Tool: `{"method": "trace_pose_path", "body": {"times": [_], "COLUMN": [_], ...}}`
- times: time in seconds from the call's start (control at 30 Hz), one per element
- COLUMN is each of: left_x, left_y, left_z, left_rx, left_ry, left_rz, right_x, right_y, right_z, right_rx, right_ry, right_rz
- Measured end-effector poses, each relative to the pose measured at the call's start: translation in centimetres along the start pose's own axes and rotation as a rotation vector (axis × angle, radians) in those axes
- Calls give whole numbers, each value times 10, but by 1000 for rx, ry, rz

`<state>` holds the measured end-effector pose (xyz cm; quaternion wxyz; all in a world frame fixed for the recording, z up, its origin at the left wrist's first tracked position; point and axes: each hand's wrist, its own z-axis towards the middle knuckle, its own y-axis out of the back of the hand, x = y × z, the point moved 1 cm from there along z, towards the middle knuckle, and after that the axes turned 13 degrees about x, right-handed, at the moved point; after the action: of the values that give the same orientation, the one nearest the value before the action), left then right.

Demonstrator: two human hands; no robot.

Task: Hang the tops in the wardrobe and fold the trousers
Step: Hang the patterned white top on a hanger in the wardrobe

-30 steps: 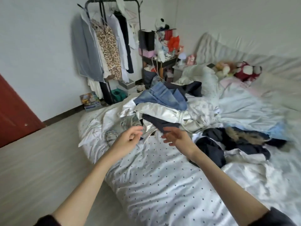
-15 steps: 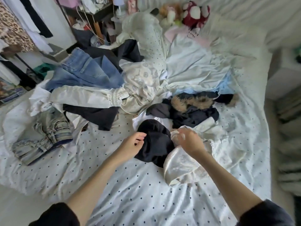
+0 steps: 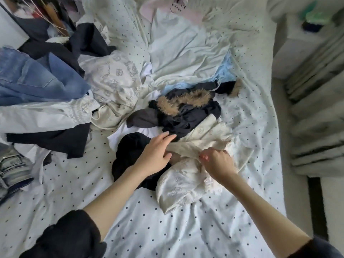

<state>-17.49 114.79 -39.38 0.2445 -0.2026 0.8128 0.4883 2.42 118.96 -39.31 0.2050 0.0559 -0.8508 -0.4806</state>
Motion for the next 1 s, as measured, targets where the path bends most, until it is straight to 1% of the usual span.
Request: {"method": "trace_pose_path", "body": {"times": [0.1, 0.17, 0.2, 0.27, 0.33, 0.4, 0.47, 0.53, 0.6, 0.73, 0.8, 0.9, 1.0], "left_x": [-27, -39, -43, -50, -56, -55, -54, -51, -47, -35, -36, -53, -57], "left_y": [-16, -33, -40, -46, -44, -33, -20, -7, 2, 17, 19, 12, 10], "left_z": [22, 28, 29, 22, 9, -4, -15, -23, -31, -47, -52, -54, -61], "left_rx": [244, 333, 339, 289, 232, 187, 163, 162, 164, 50, 30, 32, -63], "left_ry": [-74, -76, -87, -138, -195, -208, -184, -160, -136, -106, -158, -295, -327], "left_rz": [293, 372, 401, 417, 364, 326, 297, 294, 296, 323, 289, 230, 225], "right_x": [-7, -18, -25, -37, -47, -52, -50, -43, -33, -10, 3, 22, 27], "right_y": [-8, -17, -22, -29, -31, -30, -23, -16, -6, 23, 33, 37, 26], "right_z": [-26, -39, -46, -56, -64, -62, -61, -59, -59, -62, -67, -77, -85], "right_rx": [2, 44, 61, 27, -3, 36, 86, 72, 39, -8, -4, 1, 31], "right_ry": [117, 156, 166, 168, 142, 105, 82, 114, 140, 235, 309, 378, 376], "right_rz": [116, 153, 163, 200, 232, 220, 135, 87, 98, 196, 287, 364, 362]}}
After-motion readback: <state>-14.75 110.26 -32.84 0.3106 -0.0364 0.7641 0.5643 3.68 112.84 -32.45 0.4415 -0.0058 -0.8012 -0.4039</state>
